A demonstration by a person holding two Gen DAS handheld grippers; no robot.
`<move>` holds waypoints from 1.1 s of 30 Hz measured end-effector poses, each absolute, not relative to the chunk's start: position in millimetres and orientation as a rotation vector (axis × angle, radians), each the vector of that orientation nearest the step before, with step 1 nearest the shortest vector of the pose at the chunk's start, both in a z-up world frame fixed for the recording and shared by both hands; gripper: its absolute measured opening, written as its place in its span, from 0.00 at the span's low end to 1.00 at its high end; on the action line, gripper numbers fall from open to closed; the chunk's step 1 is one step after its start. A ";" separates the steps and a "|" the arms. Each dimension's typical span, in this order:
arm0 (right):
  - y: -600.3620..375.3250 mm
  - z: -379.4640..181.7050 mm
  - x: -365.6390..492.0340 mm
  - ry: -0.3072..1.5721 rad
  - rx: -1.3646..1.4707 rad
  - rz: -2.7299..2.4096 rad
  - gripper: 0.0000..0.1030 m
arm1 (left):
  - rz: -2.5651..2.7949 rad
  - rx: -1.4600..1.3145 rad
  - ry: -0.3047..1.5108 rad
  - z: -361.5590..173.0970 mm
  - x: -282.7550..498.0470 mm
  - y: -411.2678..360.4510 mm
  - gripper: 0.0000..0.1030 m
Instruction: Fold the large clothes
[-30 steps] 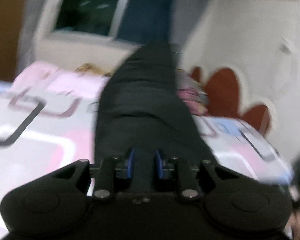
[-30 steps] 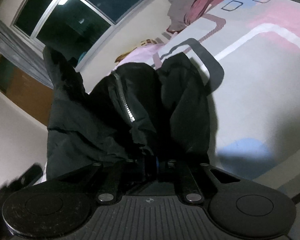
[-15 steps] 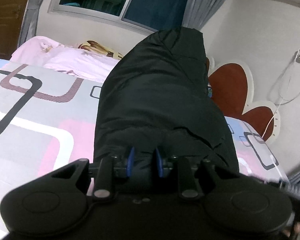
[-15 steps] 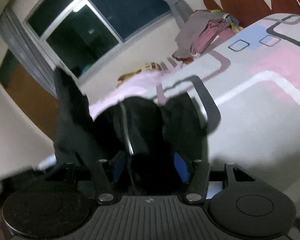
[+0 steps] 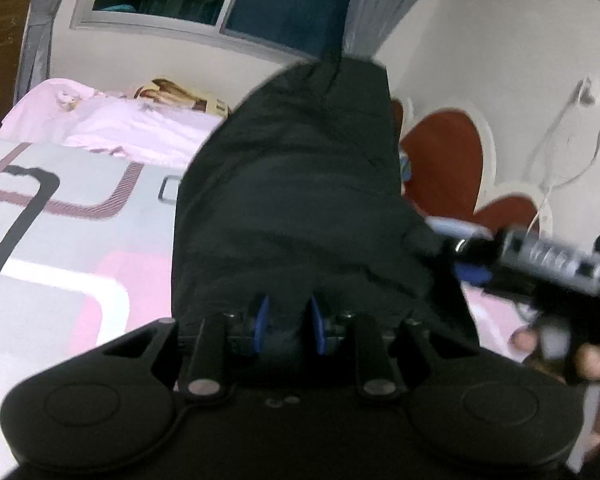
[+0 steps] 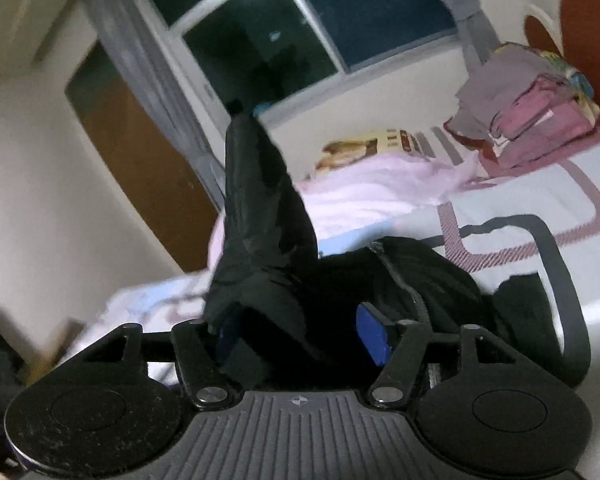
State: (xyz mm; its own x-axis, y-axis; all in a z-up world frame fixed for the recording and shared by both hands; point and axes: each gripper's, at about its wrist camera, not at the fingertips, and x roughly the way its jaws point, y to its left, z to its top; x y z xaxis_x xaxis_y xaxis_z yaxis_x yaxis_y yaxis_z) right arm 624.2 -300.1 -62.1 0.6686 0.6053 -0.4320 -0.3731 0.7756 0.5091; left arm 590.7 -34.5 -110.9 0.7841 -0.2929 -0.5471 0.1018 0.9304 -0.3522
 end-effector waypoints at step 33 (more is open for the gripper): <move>-274.0 -69.7 723.6 0.655 0.298 0.532 0.36 | -0.106 -0.203 0.684 -111.9 688.5 -52.5 0.09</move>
State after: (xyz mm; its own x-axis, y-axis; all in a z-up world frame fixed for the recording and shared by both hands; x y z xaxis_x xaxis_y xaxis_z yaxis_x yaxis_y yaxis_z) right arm 723.6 -274.0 -69.7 0.6671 0.5550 -0.4970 -0.3722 0.8261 0.4231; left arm 688.5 -52.5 -111.9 0.7709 -0.1634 -0.6157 0.0306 0.9749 -0.2204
